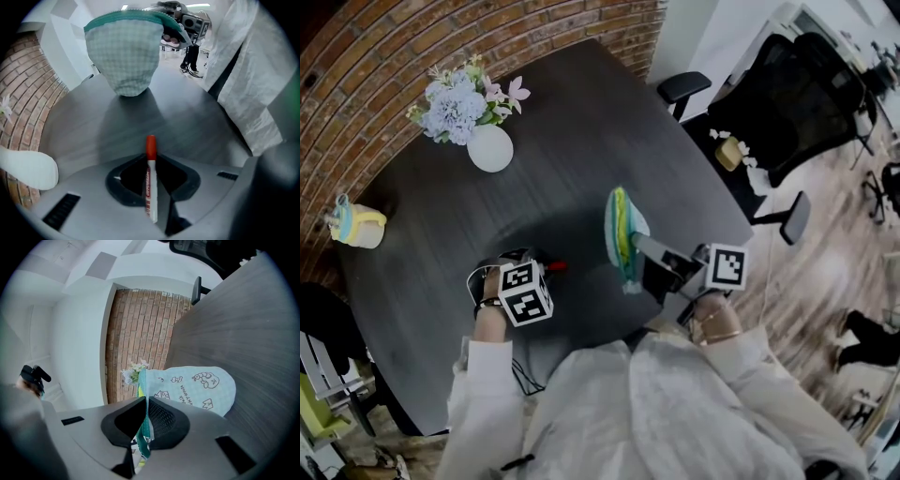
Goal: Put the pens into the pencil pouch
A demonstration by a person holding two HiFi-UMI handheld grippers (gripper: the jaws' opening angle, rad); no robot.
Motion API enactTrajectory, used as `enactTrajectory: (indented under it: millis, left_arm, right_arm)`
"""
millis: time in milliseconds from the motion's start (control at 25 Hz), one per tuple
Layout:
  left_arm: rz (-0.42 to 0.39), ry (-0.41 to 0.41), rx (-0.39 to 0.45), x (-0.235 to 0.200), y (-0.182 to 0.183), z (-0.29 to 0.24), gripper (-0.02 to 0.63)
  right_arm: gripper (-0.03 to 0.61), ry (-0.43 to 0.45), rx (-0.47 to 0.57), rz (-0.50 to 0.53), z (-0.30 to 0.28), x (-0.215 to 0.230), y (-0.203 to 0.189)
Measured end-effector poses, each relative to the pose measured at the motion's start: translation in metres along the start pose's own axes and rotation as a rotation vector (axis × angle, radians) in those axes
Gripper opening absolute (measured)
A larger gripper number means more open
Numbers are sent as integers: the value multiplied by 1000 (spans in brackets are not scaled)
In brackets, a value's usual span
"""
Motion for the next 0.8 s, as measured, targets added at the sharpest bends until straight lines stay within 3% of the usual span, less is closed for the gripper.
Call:
enactTrajectory:
  millis: [240, 440, 560, 800]
  left_arm:
    - [-5, 14, 12, 2, 2, 2, 64]
    - [22, 48, 91, 9, 16, 11, 66]
    - [82, 105, 205, 8, 29, 27, 64]
    - [233, 232, 535, -2, 58, 77, 64]
  right_arm:
    - [21, -13, 6, 3, 3, 2, -1]
    - [21, -20, 16, 6, 3, 0, 1]
    - [21, -6, 17, 10, 3, -1, 0]
    - [21, 12, 10, 20, 0, -3, -2]
Point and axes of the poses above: the fingertips, and each gripper's own axes: z backward along the fingers, x to its right, y out of its top, the point moved 9 cm from there along z, backward along the fingers
